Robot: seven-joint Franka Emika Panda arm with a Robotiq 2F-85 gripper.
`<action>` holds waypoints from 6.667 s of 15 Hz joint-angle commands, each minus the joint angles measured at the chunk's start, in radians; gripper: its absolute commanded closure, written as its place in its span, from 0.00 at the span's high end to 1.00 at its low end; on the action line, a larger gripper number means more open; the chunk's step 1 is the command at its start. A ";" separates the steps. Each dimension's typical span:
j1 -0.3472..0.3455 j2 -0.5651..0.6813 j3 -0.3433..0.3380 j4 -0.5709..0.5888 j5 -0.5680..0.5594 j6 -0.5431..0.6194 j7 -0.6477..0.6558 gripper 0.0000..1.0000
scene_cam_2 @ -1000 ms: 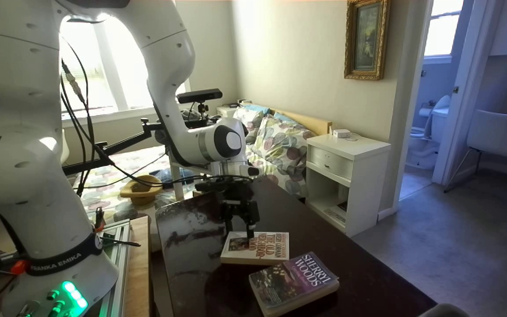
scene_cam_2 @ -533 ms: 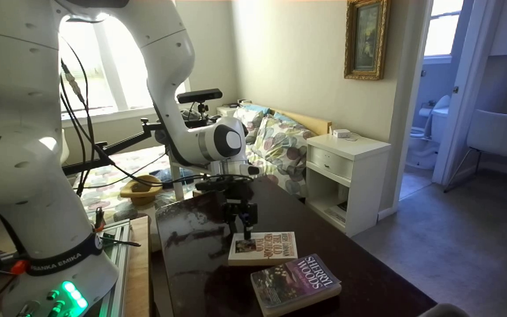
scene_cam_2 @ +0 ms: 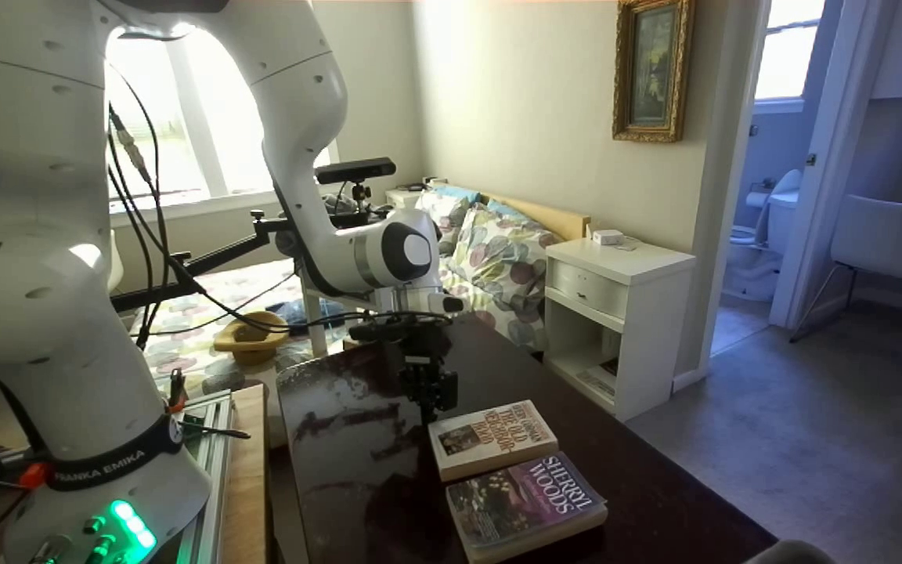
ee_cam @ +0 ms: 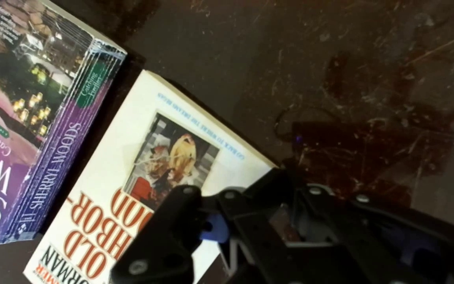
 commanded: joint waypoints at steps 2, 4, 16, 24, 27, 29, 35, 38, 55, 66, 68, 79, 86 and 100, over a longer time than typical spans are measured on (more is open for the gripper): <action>-0.011 0.009 -0.006 -0.004 -0.028 0.017 0.025 0.02; -0.012 -0.014 -0.004 -0.011 -0.013 0.012 0.035 0.31; -0.138 -0.115 -0.036 -0.003 0.138 0.045 0.041 1.00; -0.171 -0.130 -0.088 -0.033 0.377 0.100 0.169 1.00; -0.171 -0.151 -0.095 -0.060 0.452 0.143 0.236 1.00; -0.173 -0.153 -0.104 -0.084 0.481 0.208 0.289 1.00; -0.184 -0.139 -0.149 -0.171 0.597 0.406 0.407 1.00; -0.186 -0.115 -0.161 -0.204 0.697 0.517 0.438 1.00; -0.394 0.044 0.055 -0.211 0.901 0.821 0.527 1.00; -0.382 0.048 0.050 -0.209 0.952 0.896 0.483 0.25; -0.371 0.037 0.035 -0.219 0.926 0.910 0.511 0.12; -0.386 -0.007 0.060 -0.236 0.910 0.932 0.520 0.01; -0.403 -0.098 0.092 -0.271 0.902 0.937 0.527 0.01; -0.556 -0.217 0.243 -0.232 0.827 0.879 0.586 0.01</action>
